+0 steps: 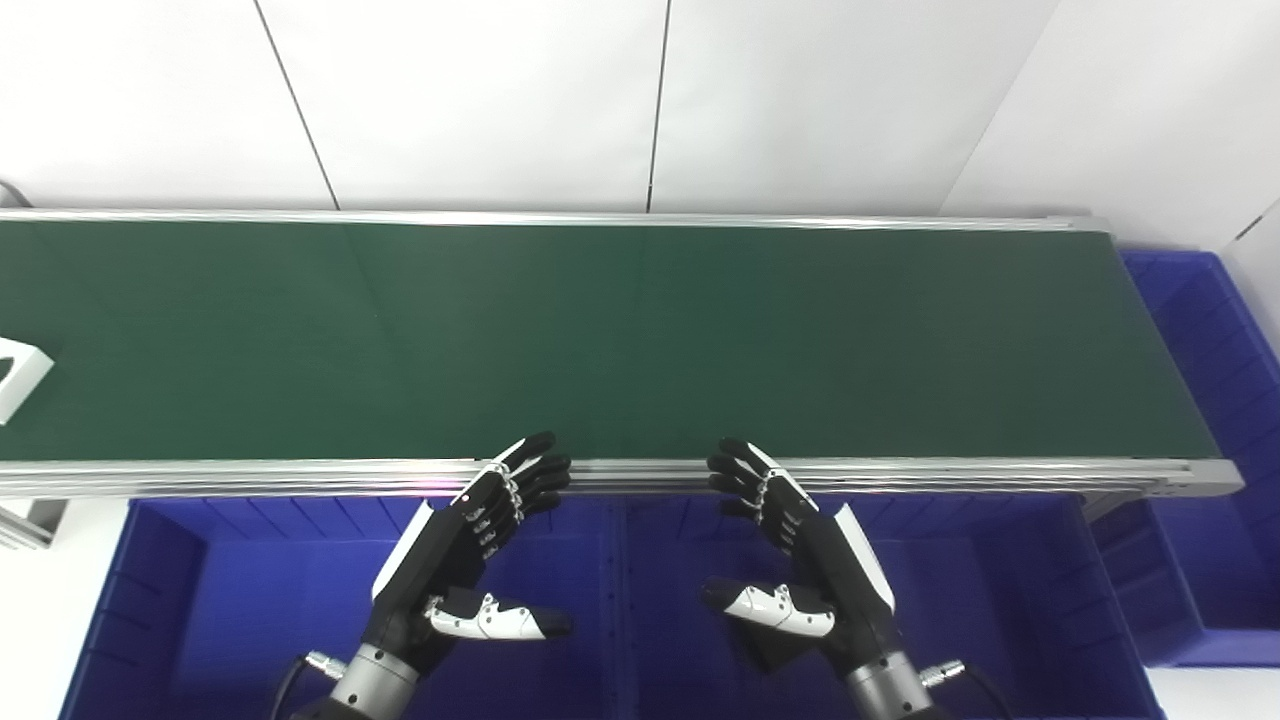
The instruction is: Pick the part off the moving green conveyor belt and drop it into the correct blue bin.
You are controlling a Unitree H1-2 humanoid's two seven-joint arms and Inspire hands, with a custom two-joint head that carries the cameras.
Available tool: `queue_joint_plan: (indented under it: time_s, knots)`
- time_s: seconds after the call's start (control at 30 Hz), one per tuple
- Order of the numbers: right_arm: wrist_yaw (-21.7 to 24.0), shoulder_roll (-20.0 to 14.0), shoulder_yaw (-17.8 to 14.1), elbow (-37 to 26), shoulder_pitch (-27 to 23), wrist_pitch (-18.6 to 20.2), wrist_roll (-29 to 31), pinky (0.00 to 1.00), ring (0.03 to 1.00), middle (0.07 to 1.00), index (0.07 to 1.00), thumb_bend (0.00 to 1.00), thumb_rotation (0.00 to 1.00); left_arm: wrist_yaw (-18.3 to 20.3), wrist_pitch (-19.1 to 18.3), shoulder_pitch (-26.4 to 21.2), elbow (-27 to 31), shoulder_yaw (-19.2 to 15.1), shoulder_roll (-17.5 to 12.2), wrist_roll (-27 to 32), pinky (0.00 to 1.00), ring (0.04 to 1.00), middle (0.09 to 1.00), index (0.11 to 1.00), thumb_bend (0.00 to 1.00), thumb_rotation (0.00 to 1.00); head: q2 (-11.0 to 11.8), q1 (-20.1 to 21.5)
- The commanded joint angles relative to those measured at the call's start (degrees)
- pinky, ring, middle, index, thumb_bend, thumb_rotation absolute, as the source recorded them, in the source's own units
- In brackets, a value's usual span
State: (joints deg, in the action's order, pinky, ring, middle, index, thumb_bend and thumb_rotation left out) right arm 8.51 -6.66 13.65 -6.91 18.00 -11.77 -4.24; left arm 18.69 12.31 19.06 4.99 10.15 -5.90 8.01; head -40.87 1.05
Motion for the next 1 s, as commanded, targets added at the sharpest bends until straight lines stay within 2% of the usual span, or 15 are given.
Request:
queue_joint_plan:
  time_s: [0.0,0.83,0.97]
  knots:
    - [0.4,0.2,-0.1,-1.0,-0.5,-2.8,0.6,0.78,0.841,0.859,0.898,0.86,0.44,0.0,2.2,-0.5,1.1,-0.1,-0.2,0.4,0.84,0.85,0.862,0.899,0.99,0.17,0.0,-0.1]
    - [0.4,0.3,-0.1,-1.2,-0.4,-2.3,1.4,0.77,0.831,0.844,0.874,0.88,0.44,0.0,2.0,-0.7,1.1,0.0,-0.2,0.2,0.85,0.841,0.848,0.888,0.99,0.16,0.2,-1.5]
    - [0.3,0.4,-0.1,-0.5,-0.7,-2.9,1.2,0.77,0.829,0.842,0.872,0.89,0.45,-0.2,2.4,-0.8,0.6,0.0,-0.1,-0.2,0.84,0.837,0.846,0.883,0.99,0.15,0.9,-2.6]
